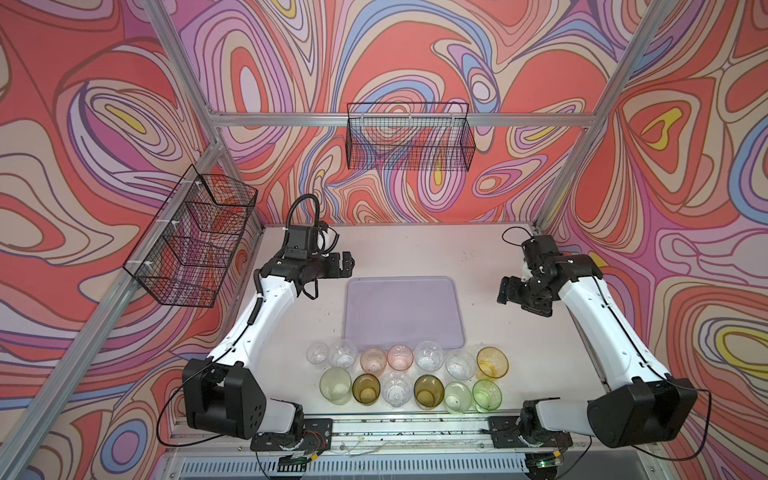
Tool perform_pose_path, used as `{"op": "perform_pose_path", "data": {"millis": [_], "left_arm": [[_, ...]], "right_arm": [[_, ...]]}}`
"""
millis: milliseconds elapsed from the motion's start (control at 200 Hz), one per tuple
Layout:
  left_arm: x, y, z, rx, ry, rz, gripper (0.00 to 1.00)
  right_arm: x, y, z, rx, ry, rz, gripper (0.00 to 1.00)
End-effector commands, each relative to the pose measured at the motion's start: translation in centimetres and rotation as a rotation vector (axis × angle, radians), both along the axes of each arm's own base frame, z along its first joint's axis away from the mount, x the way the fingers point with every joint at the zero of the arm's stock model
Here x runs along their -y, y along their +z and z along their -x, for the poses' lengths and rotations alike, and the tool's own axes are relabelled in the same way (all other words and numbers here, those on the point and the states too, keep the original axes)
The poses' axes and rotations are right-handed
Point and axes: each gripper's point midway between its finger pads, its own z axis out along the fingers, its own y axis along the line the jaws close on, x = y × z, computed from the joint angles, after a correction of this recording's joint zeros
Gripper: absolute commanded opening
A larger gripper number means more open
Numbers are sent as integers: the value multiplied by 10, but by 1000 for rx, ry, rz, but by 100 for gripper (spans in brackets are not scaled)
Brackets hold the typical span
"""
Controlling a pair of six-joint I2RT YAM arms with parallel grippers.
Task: Place the glasses into the tray
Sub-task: 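Raise both arms and lower the right gripper onto the yellow cup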
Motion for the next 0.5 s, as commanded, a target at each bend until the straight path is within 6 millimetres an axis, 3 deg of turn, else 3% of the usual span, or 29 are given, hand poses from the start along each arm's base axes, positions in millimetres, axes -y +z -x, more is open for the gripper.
{"op": "perform_pose_path", "data": {"millis": [0, 195, 496], "left_arm": [[8, -1, 12, -20, -81, 1, 100], [10, 5, 15, -2, -97, 8, 100], [9, 8, 15, 4, -91, 1, 100]], "right_arm": [[-6, -11, 42, -118, -34, -22, 86], [-9, -20, 77, -203, -45, -22, 86], [-25, -39, 101, -252, -87, -116, 84]]}}
